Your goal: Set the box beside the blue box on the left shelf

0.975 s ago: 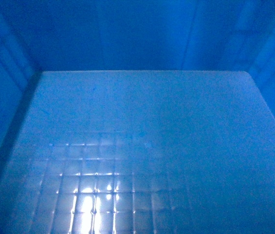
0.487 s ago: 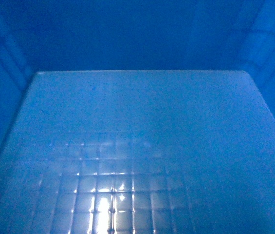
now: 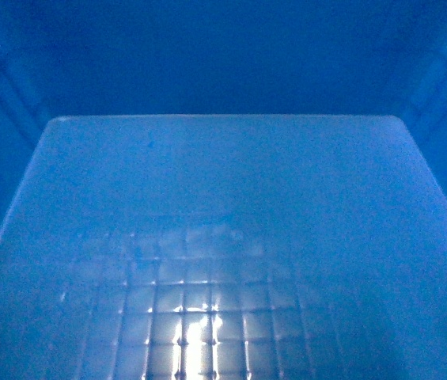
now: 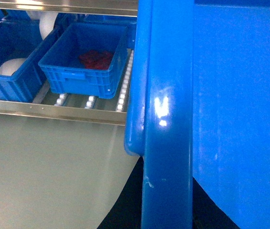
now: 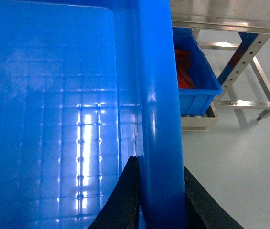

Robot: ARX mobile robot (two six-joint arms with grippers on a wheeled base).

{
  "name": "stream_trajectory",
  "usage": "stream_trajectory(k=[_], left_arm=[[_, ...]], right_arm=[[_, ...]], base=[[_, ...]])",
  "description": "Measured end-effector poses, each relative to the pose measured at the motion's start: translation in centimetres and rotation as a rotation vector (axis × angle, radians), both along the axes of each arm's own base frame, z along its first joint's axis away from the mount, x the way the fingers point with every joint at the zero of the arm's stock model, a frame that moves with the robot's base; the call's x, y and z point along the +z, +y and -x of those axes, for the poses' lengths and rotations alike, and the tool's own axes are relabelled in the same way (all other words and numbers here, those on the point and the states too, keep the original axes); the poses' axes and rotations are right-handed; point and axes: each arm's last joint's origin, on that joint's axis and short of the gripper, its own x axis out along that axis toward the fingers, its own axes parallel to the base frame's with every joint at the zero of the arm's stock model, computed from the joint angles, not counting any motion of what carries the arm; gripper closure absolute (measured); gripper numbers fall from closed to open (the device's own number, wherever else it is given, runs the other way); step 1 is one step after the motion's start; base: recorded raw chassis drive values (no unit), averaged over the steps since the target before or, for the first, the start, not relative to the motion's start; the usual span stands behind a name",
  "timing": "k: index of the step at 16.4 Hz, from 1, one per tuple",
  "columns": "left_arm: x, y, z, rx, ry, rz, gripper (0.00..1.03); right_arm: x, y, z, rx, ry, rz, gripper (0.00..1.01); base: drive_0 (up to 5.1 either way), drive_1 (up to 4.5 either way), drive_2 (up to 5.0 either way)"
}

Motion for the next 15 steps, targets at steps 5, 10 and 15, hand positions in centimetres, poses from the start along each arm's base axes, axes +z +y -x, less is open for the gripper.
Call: stream_trajectory(k=[5,10,15], left_arm=[[0.00,-0.02,-0.03,-0.001,0.001,0.000,0.95],[-0.01,-0.02,-0.03,-0.001,0.001,0.000,0.95],[-0.01,-0.02,-0.03,-0.001,0.001,0.000,0.95]], right_arm=[[-0.02,-0.02,0.02,-0.003,0.002,0.002,0.89],[-0.01,-0.03,0.02,-0.004,0.001,0.002,0.89],[-0.01,-0.02,0.02,-0.003,0.001,0.002,0.89]], base=[[0.0,0.00,0.0],[0.0,0.00,0.0],[0.0,0.00,0.0]])
